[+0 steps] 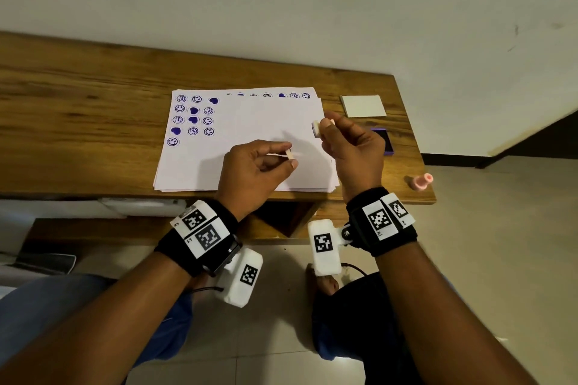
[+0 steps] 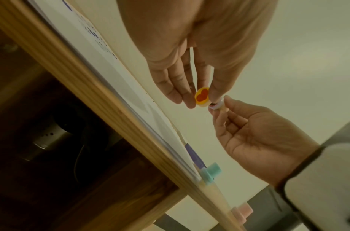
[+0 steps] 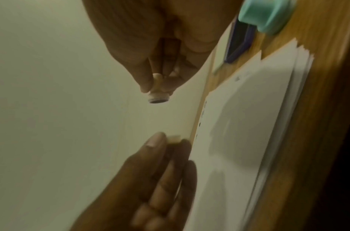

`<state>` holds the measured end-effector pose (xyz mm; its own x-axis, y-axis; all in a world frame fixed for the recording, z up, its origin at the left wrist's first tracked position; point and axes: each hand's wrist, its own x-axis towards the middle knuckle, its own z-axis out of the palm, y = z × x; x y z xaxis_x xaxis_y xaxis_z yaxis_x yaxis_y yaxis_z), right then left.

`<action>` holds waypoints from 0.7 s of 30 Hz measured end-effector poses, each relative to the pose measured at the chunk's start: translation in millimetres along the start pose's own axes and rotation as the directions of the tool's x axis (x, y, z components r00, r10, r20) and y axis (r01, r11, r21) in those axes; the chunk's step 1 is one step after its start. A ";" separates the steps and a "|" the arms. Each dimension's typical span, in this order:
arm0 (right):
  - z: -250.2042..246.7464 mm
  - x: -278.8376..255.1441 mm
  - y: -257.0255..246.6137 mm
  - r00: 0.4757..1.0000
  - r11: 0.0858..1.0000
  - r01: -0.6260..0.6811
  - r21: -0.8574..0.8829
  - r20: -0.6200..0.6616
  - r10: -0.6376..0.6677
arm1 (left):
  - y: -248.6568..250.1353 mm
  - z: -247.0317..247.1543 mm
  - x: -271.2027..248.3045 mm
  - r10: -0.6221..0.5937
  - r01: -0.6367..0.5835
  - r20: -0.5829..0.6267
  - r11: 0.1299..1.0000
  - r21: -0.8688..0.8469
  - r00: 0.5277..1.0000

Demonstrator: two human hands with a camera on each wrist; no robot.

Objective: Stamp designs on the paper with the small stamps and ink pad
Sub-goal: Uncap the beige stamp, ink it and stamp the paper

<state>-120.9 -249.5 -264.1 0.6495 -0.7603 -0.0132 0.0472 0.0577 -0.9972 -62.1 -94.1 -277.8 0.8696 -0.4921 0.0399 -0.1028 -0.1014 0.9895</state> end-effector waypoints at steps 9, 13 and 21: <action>-35.9 12.3 -9.9 0.972 0.935 0.218 -0.281 -0.027 -0.234 | -9.3 23.6 -18.6 0.059 -0.071 0.078 0.985 0.159 0.995; -58.2 15.3 -15.0 0.969 0.937 0.215 -0.275 -0.057 -0.239 | -1.9 52.4 -21.3 0.055 -0.075 0.079 0.958 0.278 0.995; -85.3 19.0 -17.6 0.976 0.953 0.176 -0.245 -0.081 -0.200 | 3.9 107.6 -8.0 0.132 -0.190 0.146 0.829 0.525 0.980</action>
<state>-174.2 -320.2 -253.1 0.5635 -0.8060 0.1811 -0.0270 -0.2370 -0.9711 -121.5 -183.6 -289.1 0.7683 -0.6223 0.1498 -0.5044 -0.4446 0.7402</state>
